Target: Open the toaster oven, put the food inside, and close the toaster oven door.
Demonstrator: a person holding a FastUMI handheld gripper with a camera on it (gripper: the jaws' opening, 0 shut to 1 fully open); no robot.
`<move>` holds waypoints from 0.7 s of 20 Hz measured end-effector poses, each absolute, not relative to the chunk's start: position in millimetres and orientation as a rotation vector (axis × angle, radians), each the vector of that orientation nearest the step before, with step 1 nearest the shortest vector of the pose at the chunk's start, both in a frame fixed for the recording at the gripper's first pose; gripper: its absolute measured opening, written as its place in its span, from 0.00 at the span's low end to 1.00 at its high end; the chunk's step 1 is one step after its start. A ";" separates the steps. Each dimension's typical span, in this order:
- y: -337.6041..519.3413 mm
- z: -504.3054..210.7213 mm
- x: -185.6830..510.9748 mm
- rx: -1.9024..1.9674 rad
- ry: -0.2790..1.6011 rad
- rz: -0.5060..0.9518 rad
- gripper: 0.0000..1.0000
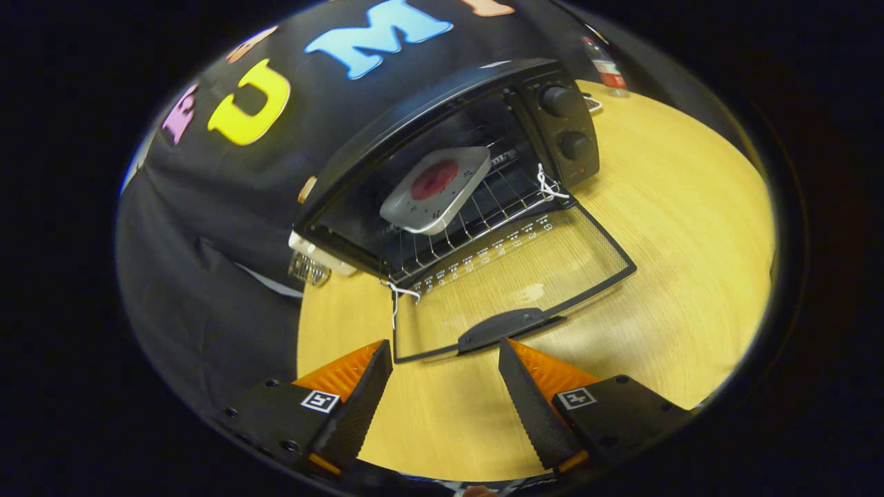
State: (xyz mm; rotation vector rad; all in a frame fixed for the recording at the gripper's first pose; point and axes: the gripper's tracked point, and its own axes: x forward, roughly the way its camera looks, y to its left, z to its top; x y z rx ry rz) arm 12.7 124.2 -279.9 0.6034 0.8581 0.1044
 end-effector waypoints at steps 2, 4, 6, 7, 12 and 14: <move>124.1 -290.1 0.7 0.496 0.887 0.098 0.98; 125.2 -304.2 -7.7 0.417 0.939 0.101 0.98; 115.2 -317.7 -15.5 0.324 0.985 0.061 0.98; 110.4 -323.8 -15.4 0.289 1.001 0.044 0.98; 93.6 -340.1 -1.7 0.189 1.028 -0.019 0.98; 89.4 -345.9 4.0 0.147 1.039 -0.030 0.98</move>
